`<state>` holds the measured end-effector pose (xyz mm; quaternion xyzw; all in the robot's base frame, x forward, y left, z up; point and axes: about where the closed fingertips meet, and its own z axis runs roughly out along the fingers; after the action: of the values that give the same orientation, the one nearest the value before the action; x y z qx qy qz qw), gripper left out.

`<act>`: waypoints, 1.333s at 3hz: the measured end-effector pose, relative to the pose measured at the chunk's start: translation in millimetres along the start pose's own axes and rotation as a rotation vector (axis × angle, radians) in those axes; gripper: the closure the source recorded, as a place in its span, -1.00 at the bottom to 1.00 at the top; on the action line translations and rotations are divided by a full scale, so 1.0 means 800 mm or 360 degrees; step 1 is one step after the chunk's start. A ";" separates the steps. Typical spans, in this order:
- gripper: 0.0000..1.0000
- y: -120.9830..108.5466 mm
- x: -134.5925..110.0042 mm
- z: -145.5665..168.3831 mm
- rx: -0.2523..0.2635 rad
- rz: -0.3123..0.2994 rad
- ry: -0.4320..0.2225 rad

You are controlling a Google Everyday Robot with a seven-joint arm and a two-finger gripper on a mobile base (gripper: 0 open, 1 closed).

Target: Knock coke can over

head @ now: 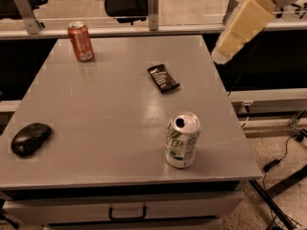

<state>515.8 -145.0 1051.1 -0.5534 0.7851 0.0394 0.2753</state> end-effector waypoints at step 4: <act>-1.00 -0.041 -0.300 0.213 -0.0014 0.0117 -0.0318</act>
Offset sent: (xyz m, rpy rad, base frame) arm 0.1151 0.2275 0.0111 0.1722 -0.1111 0.0511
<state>667.7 108.1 1029.5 -0.5186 0.7734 0.1079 0.3482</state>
